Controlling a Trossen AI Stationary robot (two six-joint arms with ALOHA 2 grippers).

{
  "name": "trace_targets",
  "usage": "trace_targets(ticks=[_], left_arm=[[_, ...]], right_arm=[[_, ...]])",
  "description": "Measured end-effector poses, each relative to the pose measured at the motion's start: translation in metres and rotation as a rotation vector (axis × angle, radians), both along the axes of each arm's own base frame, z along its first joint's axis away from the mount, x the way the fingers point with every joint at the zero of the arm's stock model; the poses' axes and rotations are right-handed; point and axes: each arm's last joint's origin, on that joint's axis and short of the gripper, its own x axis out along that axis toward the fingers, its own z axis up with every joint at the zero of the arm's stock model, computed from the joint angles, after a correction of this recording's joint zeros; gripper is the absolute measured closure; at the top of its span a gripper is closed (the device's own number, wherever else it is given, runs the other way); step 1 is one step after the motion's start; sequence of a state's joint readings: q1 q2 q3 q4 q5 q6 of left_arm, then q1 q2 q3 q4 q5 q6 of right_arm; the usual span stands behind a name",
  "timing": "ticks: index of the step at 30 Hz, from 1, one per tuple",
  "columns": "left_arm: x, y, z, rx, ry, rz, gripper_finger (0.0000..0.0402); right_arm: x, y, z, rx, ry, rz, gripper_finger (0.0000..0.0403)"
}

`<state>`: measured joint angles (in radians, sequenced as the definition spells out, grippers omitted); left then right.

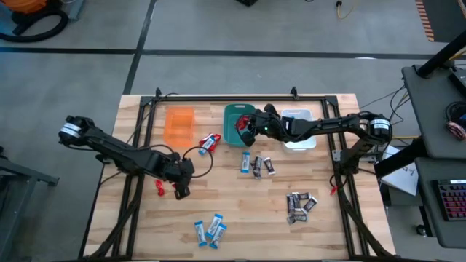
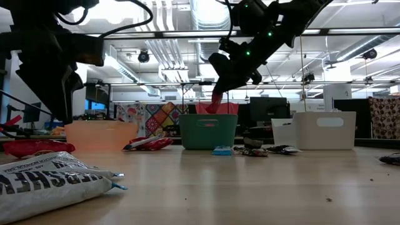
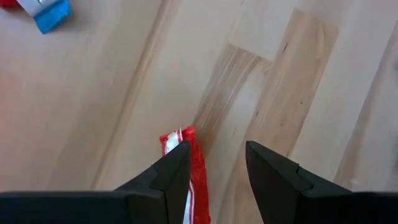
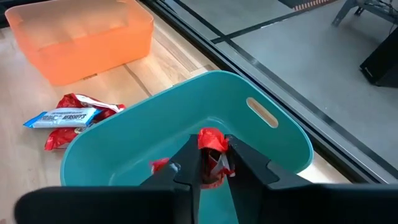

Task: Organize candy in baskets
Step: Put the red chocolate bar into the green bin, then put the black chocolate bar into the orange bin

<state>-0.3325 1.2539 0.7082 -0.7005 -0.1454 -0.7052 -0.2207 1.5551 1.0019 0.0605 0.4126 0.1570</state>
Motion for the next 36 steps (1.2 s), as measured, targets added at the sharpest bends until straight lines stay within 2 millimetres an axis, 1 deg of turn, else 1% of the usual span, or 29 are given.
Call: trace_targets(ticks=[7, 14, 17, 25, 29, 32, 36], left_arm=[[0.0, 0.0, -0.002, -0.006, 0.018, 0.016, 0.0264], [-0.001, 0.0, -0.002, -0.003, 0.029, 0.014, 0.026], [-0.003, -0.001, -0.003, 0.002, 0.042, 0.008, 0.0246], [-0.01, -0.005, -0.004, 0.02, 0.096, -0.016, 0.0191], [-0.015, -0.01, -0.005, 0.033, 0.126, -0.045, 0.0179], [-0.019, -0.015, -0.005, 0.026, 0.141, -0.052, 0.0178], [-0.02, -0.019, -0.005, 0.009, 0.141, -0.044, 0.0177]], right_arm=[[0.0, 0.0, 0.0, 0.0, 0.0, 0.0, 0.0282], [0.0, 0.0, 0.0, 0.001, 0.004, 0.0, 0.0241], [0.0, 0.0, 0.0, 0.0, 0.005, 0.001, 0.0237], [-0.002, 0.003, 0.006, 0.004, -0.009, 0.032, 0.0236], [-0.005, 0.008, 0.012, 0.005, -0.009, 0.052, 0.0236], [-0.009, 0.014, 0.015, 0.065, 0.012, 0.116, 0.0236], [-0.014, 0.026, 0.02, 0.238, 0.001, 0.198, 0.0237]])
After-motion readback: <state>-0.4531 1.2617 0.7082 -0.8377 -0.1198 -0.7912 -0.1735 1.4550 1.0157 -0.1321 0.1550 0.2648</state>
